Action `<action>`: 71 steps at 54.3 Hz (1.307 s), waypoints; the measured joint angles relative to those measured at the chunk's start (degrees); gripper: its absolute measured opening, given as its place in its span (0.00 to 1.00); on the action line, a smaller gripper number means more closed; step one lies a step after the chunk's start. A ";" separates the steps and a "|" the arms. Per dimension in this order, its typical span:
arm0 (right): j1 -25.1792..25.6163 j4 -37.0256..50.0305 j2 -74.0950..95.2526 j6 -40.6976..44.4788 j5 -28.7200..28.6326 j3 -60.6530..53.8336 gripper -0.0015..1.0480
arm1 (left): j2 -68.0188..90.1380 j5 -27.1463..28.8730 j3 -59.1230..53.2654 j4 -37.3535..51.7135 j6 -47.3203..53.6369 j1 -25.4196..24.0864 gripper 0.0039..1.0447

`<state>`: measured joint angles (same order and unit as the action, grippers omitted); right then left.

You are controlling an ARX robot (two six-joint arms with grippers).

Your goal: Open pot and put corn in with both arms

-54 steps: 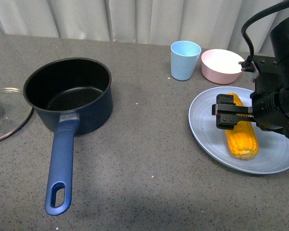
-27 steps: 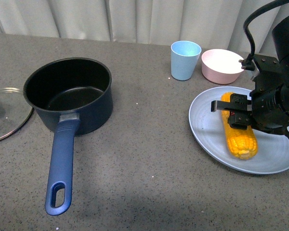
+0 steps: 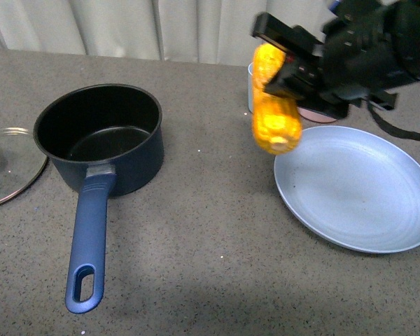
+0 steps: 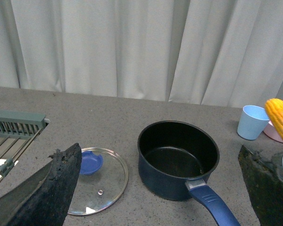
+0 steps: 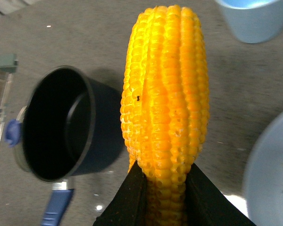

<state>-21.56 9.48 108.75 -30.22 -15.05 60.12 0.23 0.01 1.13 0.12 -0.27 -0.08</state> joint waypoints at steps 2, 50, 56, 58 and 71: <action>-1.29 -0.26 0.94 -1.07 -0.22 1.73 0.14 | 0.00 0.00 0.00 0.00 0.00 0.00 0.94; -16.48 -11.87 25.00 -8.87 0.44 35.34 0.18 | 0.00 0.00 0.00 0.00 0.00 0.00 0.94; -16.61 -11.78 25.22 -8.61 0.74 35.43 0.37 | 0.00 0.00 0.00 0.00 0.00 0.00 0.94; -16.61 -11.39 25.29 -8.52 1.05 35.41 0.43 | 0.00 0.00 0.00 0.00 0.00 0.00 0.94; -16.55 -9.03 25.20 -7.02 2.69 33.68 0.84 | 0.00 0.00 0.00 0.00 0.00 0.00 0.94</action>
<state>-38.11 0.45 133.95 -37.23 -12.36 93.80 0.23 0.01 1.13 0.12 -0.27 -0.08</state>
